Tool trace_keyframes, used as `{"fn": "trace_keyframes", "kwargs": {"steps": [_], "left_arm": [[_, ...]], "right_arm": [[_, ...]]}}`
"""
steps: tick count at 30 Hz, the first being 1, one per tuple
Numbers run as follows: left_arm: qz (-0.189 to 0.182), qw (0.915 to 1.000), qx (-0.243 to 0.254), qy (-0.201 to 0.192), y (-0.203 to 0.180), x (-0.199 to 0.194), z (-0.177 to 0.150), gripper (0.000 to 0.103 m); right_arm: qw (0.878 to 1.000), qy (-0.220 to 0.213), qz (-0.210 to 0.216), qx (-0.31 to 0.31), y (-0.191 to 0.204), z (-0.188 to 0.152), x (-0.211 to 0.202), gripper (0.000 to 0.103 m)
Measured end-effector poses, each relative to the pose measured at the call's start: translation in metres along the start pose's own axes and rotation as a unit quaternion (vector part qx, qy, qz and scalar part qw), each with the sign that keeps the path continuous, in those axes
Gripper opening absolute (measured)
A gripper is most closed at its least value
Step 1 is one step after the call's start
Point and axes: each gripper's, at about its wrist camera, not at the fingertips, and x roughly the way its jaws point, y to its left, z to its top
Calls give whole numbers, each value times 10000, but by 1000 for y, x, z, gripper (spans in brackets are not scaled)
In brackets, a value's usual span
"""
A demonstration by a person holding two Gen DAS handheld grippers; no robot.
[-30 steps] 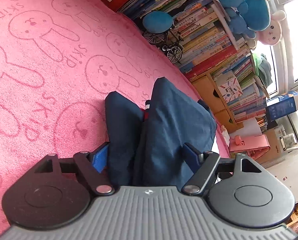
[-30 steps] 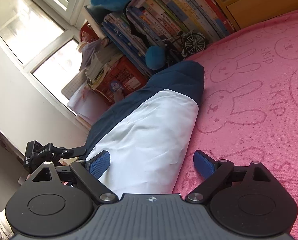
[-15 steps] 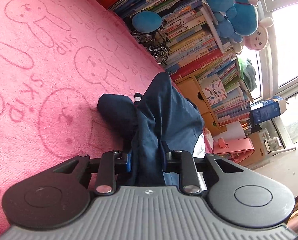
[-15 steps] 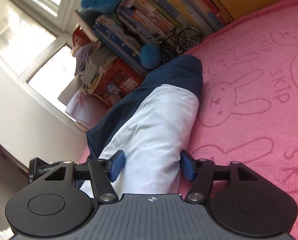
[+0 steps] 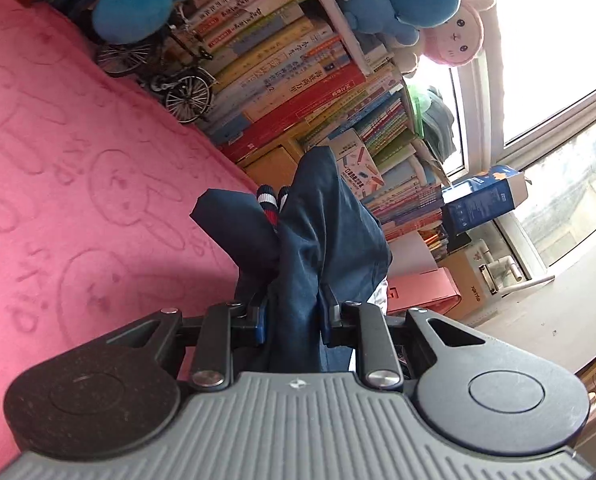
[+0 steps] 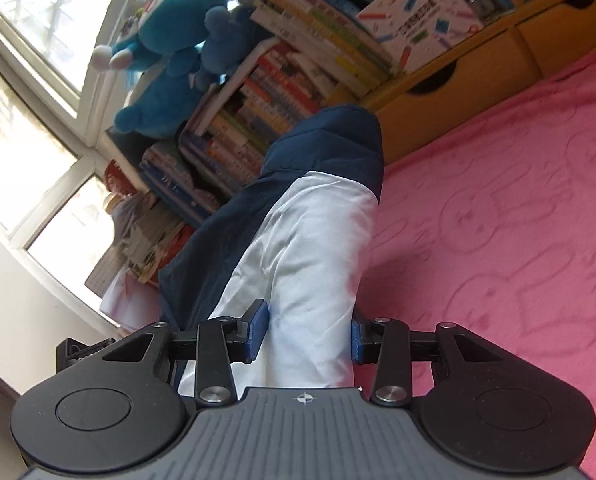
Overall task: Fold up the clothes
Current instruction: 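Fold the jacket end over again with the left gripper while the right gripper holds the stack, then grasp the white-and-navy bundle edge with the right gripper while the left gripper grasps beside it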
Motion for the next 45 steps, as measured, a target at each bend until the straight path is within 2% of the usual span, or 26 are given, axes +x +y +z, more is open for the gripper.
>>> {"fn": "trace_keyframes", "kwargs": {"steps": [3, 7, 11, 14, 15, 18, 21, 22, 25, 26, 27, 28, 30, 31, 33, 34, 36, 37, 40, 42, 44, 45], "left_arm": [[246, 9996, -105, 79, 13, 35, 8, 22], [365, 9988, -318, 48, 36, 48, 8, 23], [518, 9982, -295, -42, 46, 37, 8, 33], [784, 9965, -164, -247, 43, 18, 10, 33], [936, 9950, -55, -339, 41, 10, 11, 33], [1499, 9858, 413, -640, 25, -23, 9, 31], [1769, 9749, 1038, -861, -4, -58, -9, 32], [1826, 9704, 1275, -931, -16, -67, -22, 32], [2046, 9495, 2070, -1175, -52, -90, -65, 44], [2157, 9380, 2437, -1195, -64, -93, -81, 48], [2304, 9216, 2901, -1155, -76, -91, -98, 49], [2444, 9029, 3357, -1111, -87, -88, -116, 49], [2690, 8592, 4262, -879, -104, -72, -146, 49], [2700, 8435, 4586, -721, -109, -63, -158, 49], [2622, 8198, 5074, -423, -115, -47, -179, 49], [2581, 8114, 5234, -322, -118, -40, -187, 49], [2519, 7876, 5620, -198, -123, -27, -202, 49], [2509, 7710, 5851, -150, -125, -20, -210, 50], [2527, 7106, 6566, -8, -128, 4, -236, 54], [2513, 6828, 6859, 131, -128, 18, -245, 54], [2500, 6572, 7105, 268, -128, 33, -253, 54], [2517, 6477, 7185, 306, -127, 39, -255, 55]], "right_arm": [[9993, 43, -380, -23, -20, 24, 14, 44], [9977, 234, -630, -118, -41, 30, 40, 48], [9987, 183, -470, -104, -52, 30, 51, 61], [9981, 109, -566, -197, -47, 31, 45, 62], [9977, 68, -604, -291, -44, 30, 39, 66], [9931, -110, -776, -869, -27, 24, 5, 78], [9828, -324, -982, -1531, -7, 6, -39, 84], [9777, -409, -1073, -1758, 0, -3, -56, 84], [9538, -699, -1485, -2516, 21, -44, -101, 86], [9422, -799, -1660, -2798, 28, -62, -111, 87], [9290, -849, -1845, -3093, 35, -80, -117, 88], [9140, -852, -2041, -3401, 42, -101, -121, 88], [8791, -788, -2453, -4010, 52, -141, -119, 88], [8601, -722, -2648, -4300, 56, -160, -112, 88], [8318, -584, -2857, -4724, 61, -188, -96, 87], [8193, -520, -2928, -4903, 63, -201, -87, 86], [8053, -527, -3029, -5069, 67, -216, -70, 85], [8006, -574, -3095, -5098, 68, -219, -61, 84], [7798, -691, -3385, -5221, 71, -223, -40, 69], [7614, -806, -3538, -5372, 71, -224, -31, 63], [7544, -813, -3606, -5425, 70, -223, -25, 62], [7523, -788, -3617, -5450, 69, -223, -22, 58]]}}
